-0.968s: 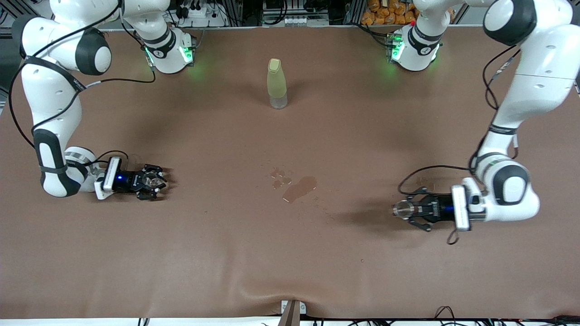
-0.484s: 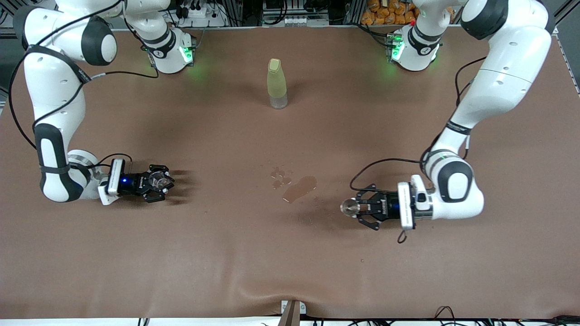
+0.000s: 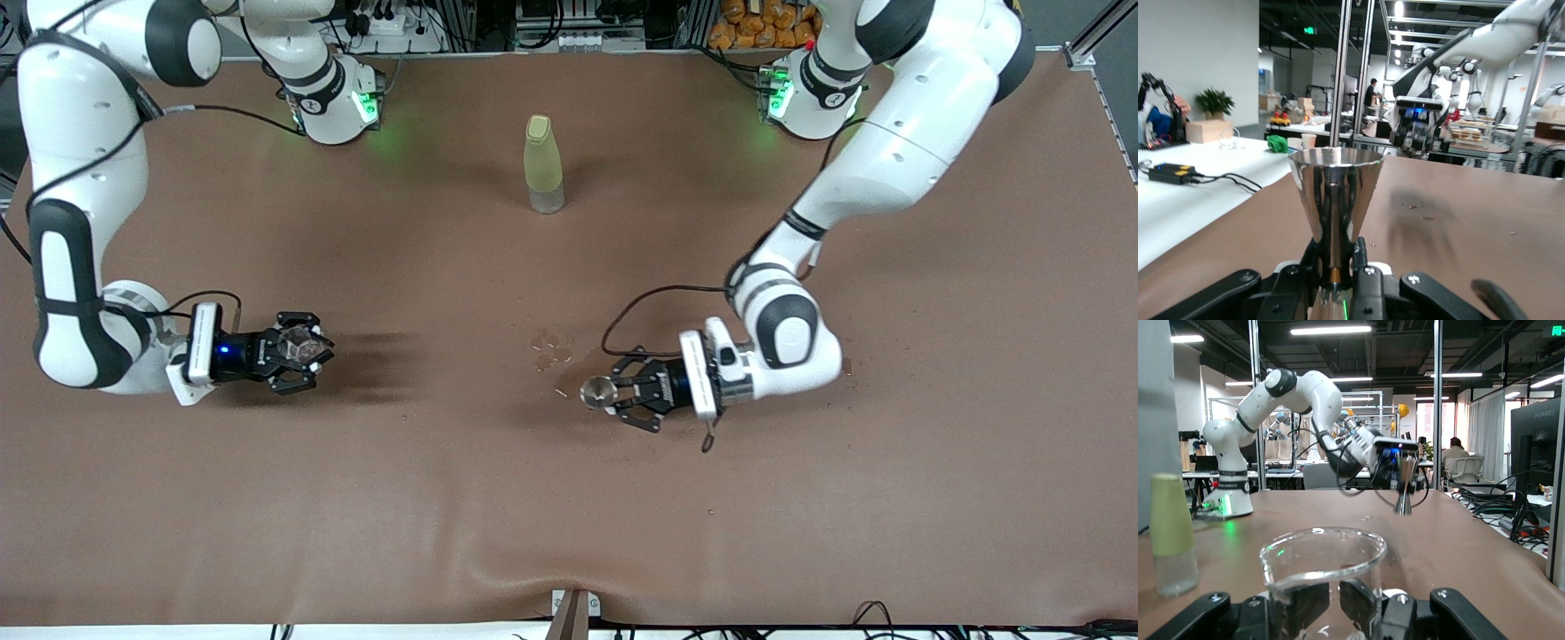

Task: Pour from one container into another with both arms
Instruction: 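Carry the jigger with the left gripper toward the beaker in the right gripper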

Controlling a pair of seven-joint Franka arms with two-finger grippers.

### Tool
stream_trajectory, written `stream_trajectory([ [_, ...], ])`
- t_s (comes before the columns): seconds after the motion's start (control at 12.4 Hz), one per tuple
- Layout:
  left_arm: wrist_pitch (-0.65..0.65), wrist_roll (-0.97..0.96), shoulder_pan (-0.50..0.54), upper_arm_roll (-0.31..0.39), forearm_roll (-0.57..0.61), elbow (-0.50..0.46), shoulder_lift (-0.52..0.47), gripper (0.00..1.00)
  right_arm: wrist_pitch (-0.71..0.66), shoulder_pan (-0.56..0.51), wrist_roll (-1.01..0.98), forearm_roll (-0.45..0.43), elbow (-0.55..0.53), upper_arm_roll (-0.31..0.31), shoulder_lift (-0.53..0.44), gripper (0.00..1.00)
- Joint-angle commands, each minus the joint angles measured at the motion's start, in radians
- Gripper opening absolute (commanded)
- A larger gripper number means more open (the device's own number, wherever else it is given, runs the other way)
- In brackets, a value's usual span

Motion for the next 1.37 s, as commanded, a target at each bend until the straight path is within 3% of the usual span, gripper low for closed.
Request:
stream_trajectory([
  [0.0, 0.017, 0.134, -0.033, 0.0, -0.077, -0.033, -0.004, 0.0, 0.013, 0.05, 0.106, 0.014, -0.096, -0.047, -0.141, 0.0],
  [0.56, 0.069, 0.132, -0.194, 0.004, -0.094, -0.034, 0.025, 0.0, 0.019, 0.137, 0.278, 0.012, -0.179, -0.118, -0.323, 0.0],
  [0.97, 0.069, 0.137, -0.248, 0.012, -0.137, -0.022, 0.042, 0.0, 0.046, 0.206, 0.29, 0.015, -0.22, -0.118, -0.348, 0.0],
  [1.29, 0.089, 0.129, -0.276, 0.046, -0.138, -0.018, 0.045, 0.0, 0.157, 0.312, 0.292, 0.107, -0.294, -0.116, -0.377, 0.0],
])
